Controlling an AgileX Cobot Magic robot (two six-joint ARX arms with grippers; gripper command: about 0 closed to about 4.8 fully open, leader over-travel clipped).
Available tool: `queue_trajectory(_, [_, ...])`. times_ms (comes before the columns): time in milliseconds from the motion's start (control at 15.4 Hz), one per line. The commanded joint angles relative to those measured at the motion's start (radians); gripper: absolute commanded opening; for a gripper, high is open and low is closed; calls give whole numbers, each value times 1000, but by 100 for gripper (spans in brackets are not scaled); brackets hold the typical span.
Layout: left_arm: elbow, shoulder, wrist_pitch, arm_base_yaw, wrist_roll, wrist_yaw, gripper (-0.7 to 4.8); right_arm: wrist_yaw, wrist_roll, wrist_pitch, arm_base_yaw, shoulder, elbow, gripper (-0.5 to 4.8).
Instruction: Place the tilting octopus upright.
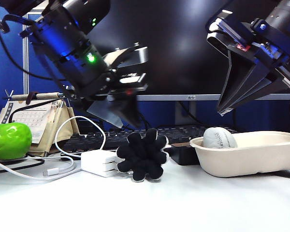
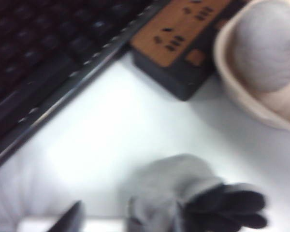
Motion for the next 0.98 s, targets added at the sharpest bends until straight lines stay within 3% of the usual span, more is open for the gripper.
queue_trajectory(65, [3, -3, 10, 8, 4, -3, 256, -2, 0, 6, 1, -3, 1, 4])
queue_trajectory(455, [3, 33, -25, 8, -45, 88, 256, -2, 0, 8, 1, -3, 1, 4])
queue_trajectory(845, [3, 33, -26, 8, -45, 217, 249, -2, 0, 11, 1, -3, 1, 4])
queue_trajectory(976, [3, 40, -29, 8, -45, 218, 243, -2, 0, 10, 1, -3, 1, 4])
